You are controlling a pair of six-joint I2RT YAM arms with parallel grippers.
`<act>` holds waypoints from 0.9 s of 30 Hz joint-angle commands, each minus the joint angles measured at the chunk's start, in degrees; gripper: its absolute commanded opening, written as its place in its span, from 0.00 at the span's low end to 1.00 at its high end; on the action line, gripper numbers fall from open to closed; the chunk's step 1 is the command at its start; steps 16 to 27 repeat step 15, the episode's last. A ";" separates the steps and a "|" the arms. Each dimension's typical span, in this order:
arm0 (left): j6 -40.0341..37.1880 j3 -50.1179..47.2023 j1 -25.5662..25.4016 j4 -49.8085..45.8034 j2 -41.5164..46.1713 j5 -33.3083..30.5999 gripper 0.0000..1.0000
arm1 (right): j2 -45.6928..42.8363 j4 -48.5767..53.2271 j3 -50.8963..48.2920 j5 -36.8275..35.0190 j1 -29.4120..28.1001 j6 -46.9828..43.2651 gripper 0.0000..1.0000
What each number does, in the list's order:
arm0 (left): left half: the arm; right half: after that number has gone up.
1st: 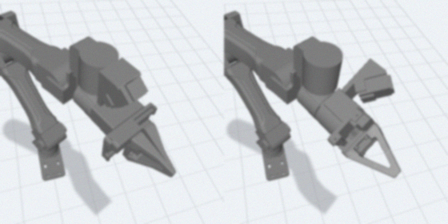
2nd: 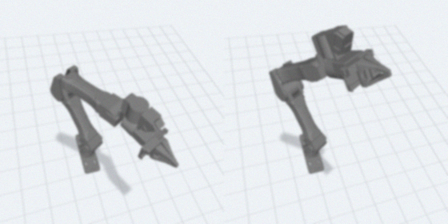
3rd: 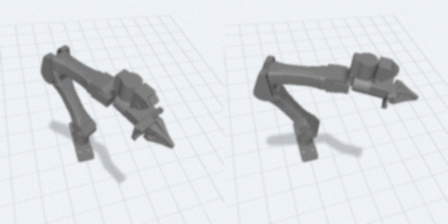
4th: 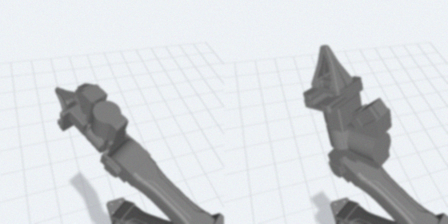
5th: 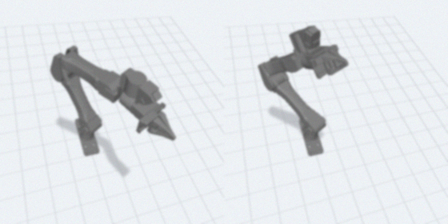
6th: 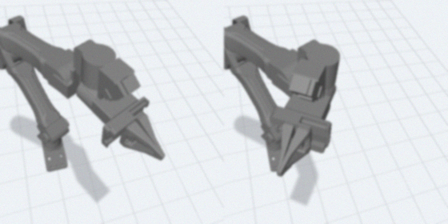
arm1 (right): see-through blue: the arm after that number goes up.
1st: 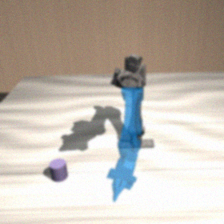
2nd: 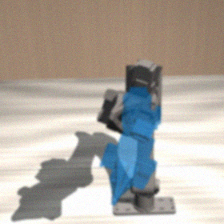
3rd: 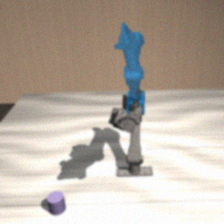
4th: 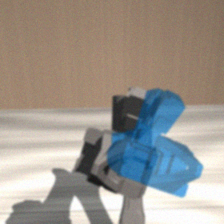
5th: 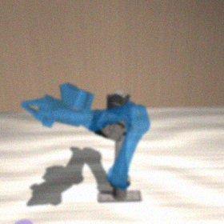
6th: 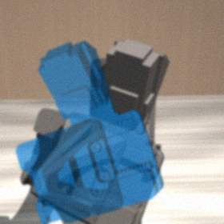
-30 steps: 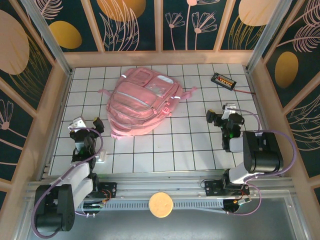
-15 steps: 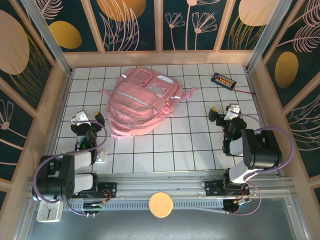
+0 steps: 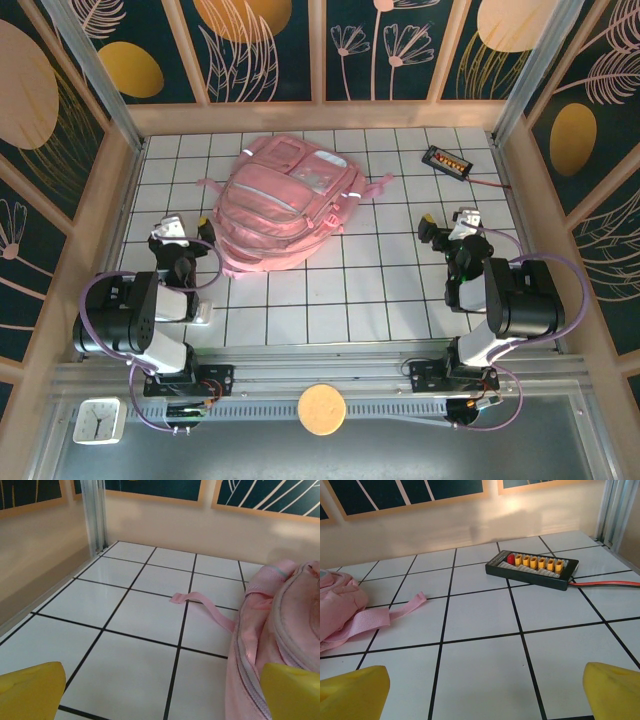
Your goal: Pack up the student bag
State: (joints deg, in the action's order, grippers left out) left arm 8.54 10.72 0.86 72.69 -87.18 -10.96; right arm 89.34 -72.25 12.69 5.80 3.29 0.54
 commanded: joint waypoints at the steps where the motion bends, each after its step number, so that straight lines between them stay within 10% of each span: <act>1: -0.90 0.79 0.19 4.05 0.32 0.36 0.99 | 0.30 -3.60 0.08 -1.23 -0.39 0.43 0.99; 27: -1.36 0.14 0.19 5.28 0.34 1.91 0.99 | 0.32 -3.34 0.29 -1.23 -0.39 0.43 0.99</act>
